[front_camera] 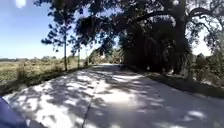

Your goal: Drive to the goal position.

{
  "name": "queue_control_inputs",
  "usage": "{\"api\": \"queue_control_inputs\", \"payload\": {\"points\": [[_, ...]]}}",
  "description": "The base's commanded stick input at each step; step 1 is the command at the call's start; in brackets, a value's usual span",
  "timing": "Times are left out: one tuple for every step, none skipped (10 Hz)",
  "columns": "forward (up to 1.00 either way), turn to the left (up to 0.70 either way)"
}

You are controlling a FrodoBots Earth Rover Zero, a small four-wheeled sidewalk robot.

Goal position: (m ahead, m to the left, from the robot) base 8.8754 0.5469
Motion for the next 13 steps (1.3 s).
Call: {"api": "queue_control_inputs", "payload": {"points": [[0.7, 0.35], [0.7, 0.14], [0.7, 0.0], [0.7, 0.0], [0.7, 0.0], [0.7, 0.0], [0.7, 0.0], [0.7, 0.0], [0.7, 0.0], [0.7, 0.0], [0.7, 0.0], [0.7, 0.0], [0.7, 0.0]]}}
